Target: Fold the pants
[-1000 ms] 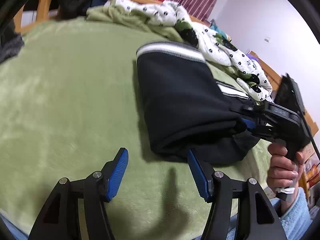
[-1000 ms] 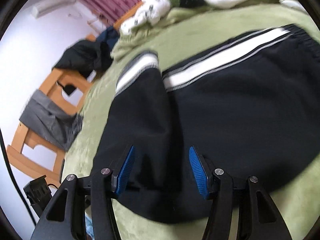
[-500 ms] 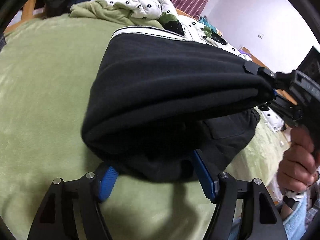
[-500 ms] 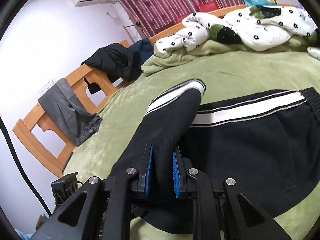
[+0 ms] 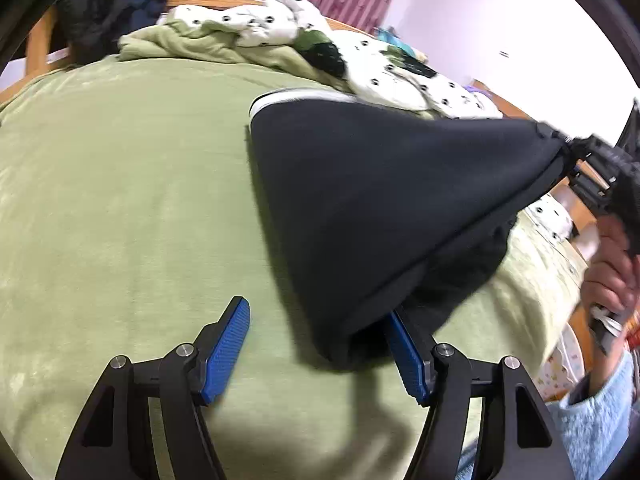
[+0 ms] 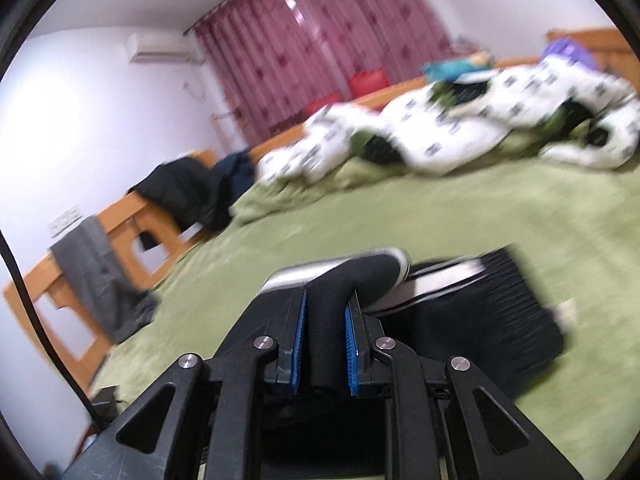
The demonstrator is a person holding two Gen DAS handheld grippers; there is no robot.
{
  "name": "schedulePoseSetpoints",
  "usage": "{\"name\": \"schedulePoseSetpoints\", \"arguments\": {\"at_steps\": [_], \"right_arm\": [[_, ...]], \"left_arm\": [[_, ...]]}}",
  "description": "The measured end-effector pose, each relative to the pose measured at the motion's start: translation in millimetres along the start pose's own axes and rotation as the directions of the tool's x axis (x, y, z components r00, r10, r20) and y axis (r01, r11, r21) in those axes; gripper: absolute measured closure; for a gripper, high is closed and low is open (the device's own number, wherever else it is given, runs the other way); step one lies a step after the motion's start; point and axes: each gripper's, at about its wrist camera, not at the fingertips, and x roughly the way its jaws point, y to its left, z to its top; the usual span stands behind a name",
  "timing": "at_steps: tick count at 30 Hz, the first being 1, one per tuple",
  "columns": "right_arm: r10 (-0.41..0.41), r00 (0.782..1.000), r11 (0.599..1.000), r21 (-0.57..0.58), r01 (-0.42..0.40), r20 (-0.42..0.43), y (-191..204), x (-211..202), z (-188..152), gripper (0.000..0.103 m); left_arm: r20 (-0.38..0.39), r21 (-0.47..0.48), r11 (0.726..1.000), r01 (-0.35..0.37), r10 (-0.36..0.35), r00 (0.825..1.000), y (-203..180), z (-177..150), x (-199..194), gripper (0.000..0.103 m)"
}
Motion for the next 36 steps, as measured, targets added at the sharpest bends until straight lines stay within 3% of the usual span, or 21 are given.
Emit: {"name": "schedulePoseSetpoints", "arguments": {"at_steps": [2,4,6,7,9,10,11,12,14,16,18,19,21,23,25,27,29,33,36], "right_arm": [[-0.071,0.997,0.997,0.034,0.072,-0.017,-26.3,-2.1,-1.4,0.086],[-0.117,0.987,0.987,0.1,0.129,-0.113,-56.0,12.2,-11.9,0.086],[-0.156,0.97,0.976,0.121,0.181,-0.188,-70.7,28.3,-23.2,0.086],[-0.204,0.948,0.967,0.102,0.234,-0.246,-75.1,41.8,-32.0,0.086],[-0.249,0.929,0.959,0.065,0.276,-0.275,-77.7,49.3,-41.1,0.086],[-0.246,0.936,0.962,0.058,0.268,-0.253,-77.0,44.0,-40.2,0.086],[-0.227,0.947,0.967,0.065,0.247,-0.227,-76.2,35.9,-38.2,0.087],[-0.181,0.97,0.977,0.086,0.196,-0.161,-73.6,18.7,-32.4,0.087],[-0.173,0.979,0.981,0.071,0.181,-0.107,-68.4,3.4,-26.7,0.087],[-0.237,0.952,0.967,0.051,0.251,-0.192,-76.4,15.8,-30.8,0.087],[-0.28,0.898,0.942,0.084,0.325,-0.339,-94.7,44.8,-49.2,0.086],[-0.292,0.887,0.936,0.083,0.341,-0.357,-96.3,50.8,-55.5,0.086],[-0.335,0.89,0.935,0.008,0.354,-0.31,-81.8,43.6,-52.1,0.084],[-0.384,0.881,0.922,-0.076,0.379,-0.275,-69.8,32.5,-48.6,0.079],[-0.384,0.898,0.923,-0.072,0.378,-0.214,-66.0,17.6,-42.8,0.076],[-0.348,0.92,0.937,-0.036,0.347,-0.182,-67.2,8.2,-32.5,0.054],[-0.309,0.937,0.95,-0.01,0.312,-0.162,-73.1,7.3,-22.5,0.043],[-0.301,0.926,0.953,-0.029,0.303,-0.228,-78.8,43.2,0.4,0.041],[-0.283,0.9,0.957,-0.035,0.287,-0.331,-90.0,80.7,5.6,0.041]], "left_arm": [[-0.003,0.036,0.999,0.021,-0.021,1.0,-9.2,2.1,0.1,0.038],[-0.002,0.062,0.998,0.017,-0.017,1.0,-16.9,4.7,2.8,0.038],[-0.01,0.074,0.997,-0.002,0.002,1.0,-24.1,7.2,10.2,0.038],[-0.018,0.077,0.997,-0.02,0.021,1.0,-26.4,8.0,15.3,0.038],[-0.039,0.094,0.993,-0.066,0.07,0.997,-32.0,7.9,26.7,0.066],[-0.041,0.097,0.992,-0.08,0.084,0.996,-33.6,9.6,28.6,0.078],[-0.021,0.081,0.994,-0.078,0.08,0.997,-32.8,10.6,24.2,0.082],[0.011,0.06,0.997,-0.056,0.055,0.998,-29.9,10.5,15.6,0.083],[0.009,0.07,0.997,-0.039,0.038,0.999,-26.0,8.7,11.6,0.083],[-0.032,0.075,0.996,-0.043,0.046,0.998,-23.8,4.4,20.3,0.083],[-0.042,0.109,0.992,-0.055,0.06,0.997,-27.4,0.6,22.3,0.08],[-0.044,0.135,0.989,-0.067,0.073,0.996,-31.0,0.1,20.8,0.078],[-0.059,0.15,0.987,-0.061,0.07,0.996,-32.1,0.6,16.8,0.076],[-0.087,0.143,0.99,-0.009,0.022,0.996,-25.4,0.0,8.1,0.067],[-0.087,0.138,0.99,0.019,-0.007,0.996,-18.7,-1.0,-1.1,0.061],[-0.073,0.126,0.991,0.049,-0.04,0.997,-8.4,-1.5,-15.3,0.057],[-0.05,0.096,0.992,0.077,-0.073,0.996,0.0,5.0,-25.5,0.042],[-0.009,0.072,0.996,0.054,-0.054,0.999,7.7,41.1,-19.2,0.039],[-0.009,0.04,0.997,0.059,-0.059,0.998,10.9,73.7,2.3,0.039]]}}
